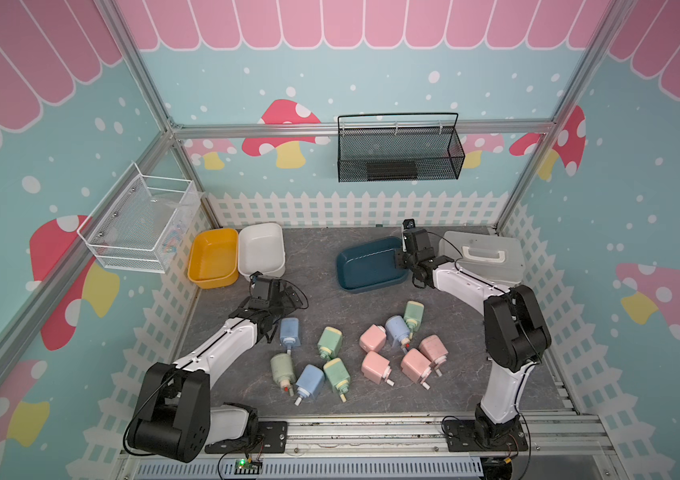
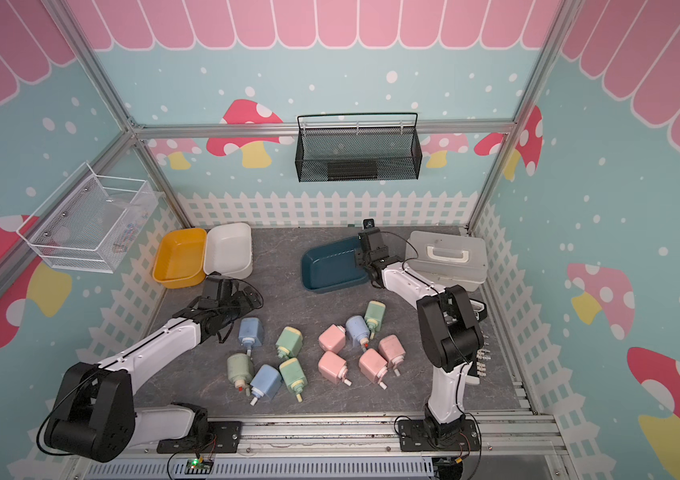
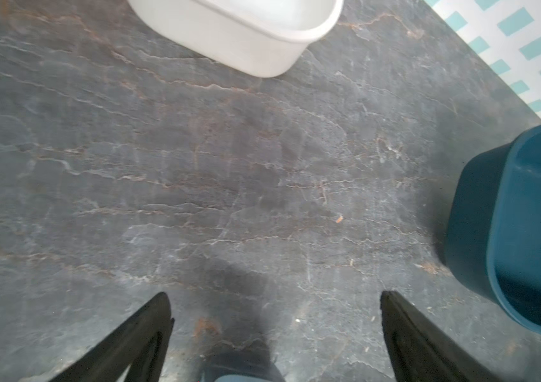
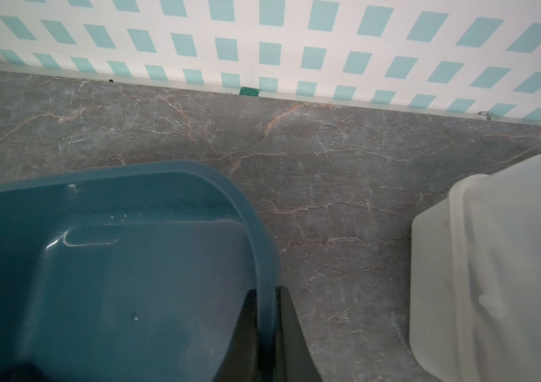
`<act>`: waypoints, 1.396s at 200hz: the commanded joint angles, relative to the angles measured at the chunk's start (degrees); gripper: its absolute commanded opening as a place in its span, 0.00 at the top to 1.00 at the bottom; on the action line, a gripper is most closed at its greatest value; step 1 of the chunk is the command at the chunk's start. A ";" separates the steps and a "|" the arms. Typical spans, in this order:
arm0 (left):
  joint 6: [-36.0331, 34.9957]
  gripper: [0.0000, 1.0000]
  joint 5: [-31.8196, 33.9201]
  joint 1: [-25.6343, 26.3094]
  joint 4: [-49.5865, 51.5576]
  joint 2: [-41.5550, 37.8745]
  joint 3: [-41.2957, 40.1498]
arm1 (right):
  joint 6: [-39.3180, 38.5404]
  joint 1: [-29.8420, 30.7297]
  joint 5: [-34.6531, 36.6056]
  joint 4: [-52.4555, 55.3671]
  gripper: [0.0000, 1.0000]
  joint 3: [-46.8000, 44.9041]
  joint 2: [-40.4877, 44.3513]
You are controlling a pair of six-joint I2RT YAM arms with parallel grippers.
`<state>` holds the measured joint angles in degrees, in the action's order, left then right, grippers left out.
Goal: Place the pencil sharpeners by color into the storage box
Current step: Move the storage box to the center of the board.
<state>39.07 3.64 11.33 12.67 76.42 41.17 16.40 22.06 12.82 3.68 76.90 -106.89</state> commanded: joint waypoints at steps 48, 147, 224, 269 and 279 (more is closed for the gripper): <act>1.75 0.01 -7.46 5.68 -2.27 7.54 7.32 | -7.34 -3.87 -5.47 4.93 1.00 -4.17 2.14; 0.91 0.01 -5.84 15.46 -1.86 17.79 18.04 | -4.44 -8.78 -5.33 7.43 0.90 -5.39 0.04; -0.06 0.01 -8.62 18.92 -0.64 27.35 27.17 | -3.16 -11.14 -3.29 13.37 0.75 -3.81 0.83; -1.79 0.01 -10.14 20.34 0.71 33.75 35.38 | -6.30 -11.16 -9.51 13.21 0.66 -5.90 5.74; -2.19 0.01 -10.21 20.32 0.96 35.04 37.13 | -6.08 -11.16 -10.09 13.04 0.66 -6.55 7.18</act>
<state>38.94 -5.56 31.11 12.12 108.97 74.08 11.35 11.14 6.22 16.14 71.64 -104.95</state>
